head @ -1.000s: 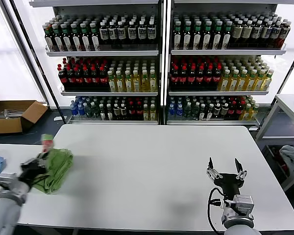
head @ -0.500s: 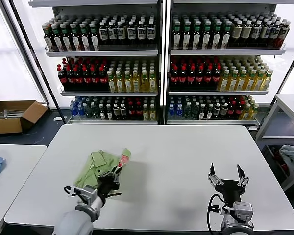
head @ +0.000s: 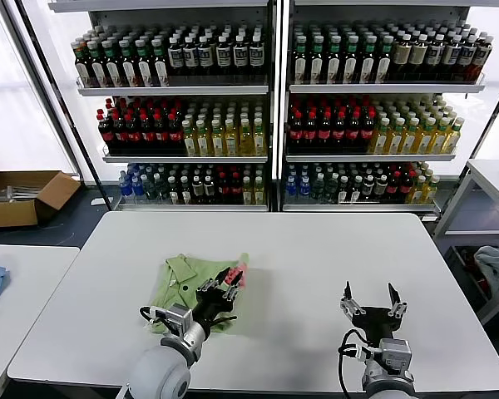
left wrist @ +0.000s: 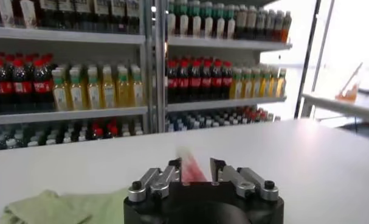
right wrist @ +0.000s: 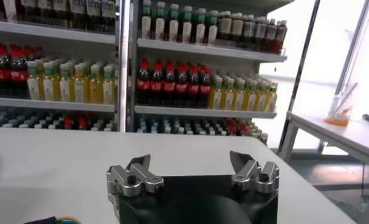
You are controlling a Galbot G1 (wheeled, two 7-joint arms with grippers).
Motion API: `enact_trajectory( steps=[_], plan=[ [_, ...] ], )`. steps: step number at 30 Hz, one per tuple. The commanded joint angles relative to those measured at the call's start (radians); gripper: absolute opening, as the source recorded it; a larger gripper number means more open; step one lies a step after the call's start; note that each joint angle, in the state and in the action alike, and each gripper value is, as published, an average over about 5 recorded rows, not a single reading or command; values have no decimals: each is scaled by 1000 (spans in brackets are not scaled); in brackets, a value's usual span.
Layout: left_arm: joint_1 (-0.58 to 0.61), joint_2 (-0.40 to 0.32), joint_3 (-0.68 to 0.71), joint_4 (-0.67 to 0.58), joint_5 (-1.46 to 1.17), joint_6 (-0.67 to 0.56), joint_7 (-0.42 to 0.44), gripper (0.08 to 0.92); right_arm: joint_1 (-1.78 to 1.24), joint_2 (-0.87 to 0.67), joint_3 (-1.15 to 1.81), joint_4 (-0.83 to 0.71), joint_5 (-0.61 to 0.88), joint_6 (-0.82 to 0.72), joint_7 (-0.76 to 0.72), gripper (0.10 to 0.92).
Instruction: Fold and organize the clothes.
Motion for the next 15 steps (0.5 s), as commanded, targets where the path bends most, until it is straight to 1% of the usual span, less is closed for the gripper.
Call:
enact_trajectory(
  steps=[1, 5, 8, 11, 15],
  plan=[
    [13, -34, -30, -71, -104, -35, -69, 392, 123, -6, -122, -40, 248, -115, 13, 823],
    [60, -1, -144, -113, -61, 6, -81, 504, 237, -30, -192, -97, 498, -130, 40, 823],
    [98, 26, -222, -140, -34, 29, -88, 600, 319, -38, -244, -159, 622, -131, 85, 823],
    [127, 43, -273, -157, -24, 34, -92, 695, 385, -27, -305, -230, 689, -131, 125, 823],
    [156, 48, -306, -165, -10, 25, -93, 792, 437, 7, -373, -321, 700, -130, 160, 823]
  ],
)
